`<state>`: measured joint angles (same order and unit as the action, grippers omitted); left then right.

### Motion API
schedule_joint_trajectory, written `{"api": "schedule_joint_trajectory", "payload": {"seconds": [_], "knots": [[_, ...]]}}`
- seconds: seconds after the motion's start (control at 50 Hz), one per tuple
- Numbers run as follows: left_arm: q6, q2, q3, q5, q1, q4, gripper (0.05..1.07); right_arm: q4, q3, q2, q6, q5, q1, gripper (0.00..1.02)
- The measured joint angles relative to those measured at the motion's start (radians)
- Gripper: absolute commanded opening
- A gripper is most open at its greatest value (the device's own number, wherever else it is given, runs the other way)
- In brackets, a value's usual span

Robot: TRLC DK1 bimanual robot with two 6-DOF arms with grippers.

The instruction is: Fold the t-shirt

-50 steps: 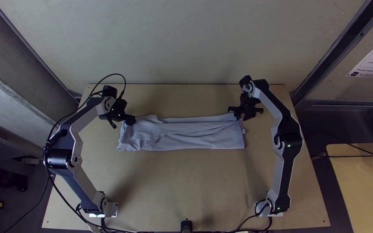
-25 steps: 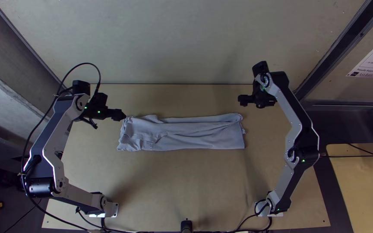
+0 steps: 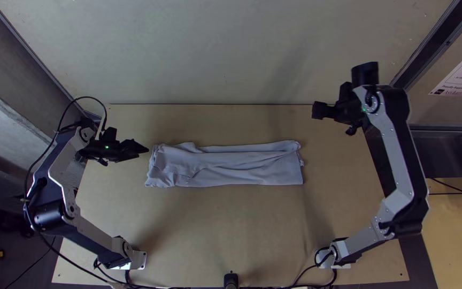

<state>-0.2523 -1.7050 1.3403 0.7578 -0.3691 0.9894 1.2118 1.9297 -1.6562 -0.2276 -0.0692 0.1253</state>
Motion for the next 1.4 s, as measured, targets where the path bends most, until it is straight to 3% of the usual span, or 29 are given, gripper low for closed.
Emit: {"api": "schedule_joint_trajectory", "payload": {"seconds": [0.48,0.86,1.4], "knots": [[-0.056,-0.205,-0.030,0.096,-0.043,0.038,1.03,0.000,-0.110,0.088,-0.008,0.000,-0.029,0.99],[-0.088,-0.214,-0.090,0.149,-0.019,0.033,1.03,0.000,-0.126,0.097,-0.035,0.000,0.019,0.99],[0.202,-0.186,-0.129,0.173,0.256,-0.220,1.03,0.000,-0.191,0.171,-0.050,0.000,0.019,0.99]]}}
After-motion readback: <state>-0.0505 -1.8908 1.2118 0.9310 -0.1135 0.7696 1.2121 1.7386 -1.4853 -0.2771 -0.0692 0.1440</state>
